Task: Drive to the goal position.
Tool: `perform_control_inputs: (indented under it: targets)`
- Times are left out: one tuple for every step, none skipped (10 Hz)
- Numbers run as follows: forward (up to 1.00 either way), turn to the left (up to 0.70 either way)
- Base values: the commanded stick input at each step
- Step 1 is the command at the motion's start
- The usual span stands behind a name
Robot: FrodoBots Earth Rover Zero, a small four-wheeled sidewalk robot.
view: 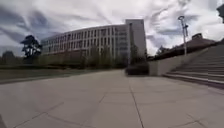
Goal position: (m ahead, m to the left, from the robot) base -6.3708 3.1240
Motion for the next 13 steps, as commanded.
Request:
perform_control_inputs:
  targets:
    - [1.0,0.01]
    - [1.0,0.01]
    - [1.0,0.01]
    - [1.0,-0.28]
    - [1.0,-0.39]
    - [1.0,-0.39]
    - [1.0,-0.39]
    - [1.0,-0.39]
    - [1.0,-0.09]
    - [1.0,0.01]
    - [1.0,0.01]
    - [1.0,0.01]
    - [1.0,0.01]
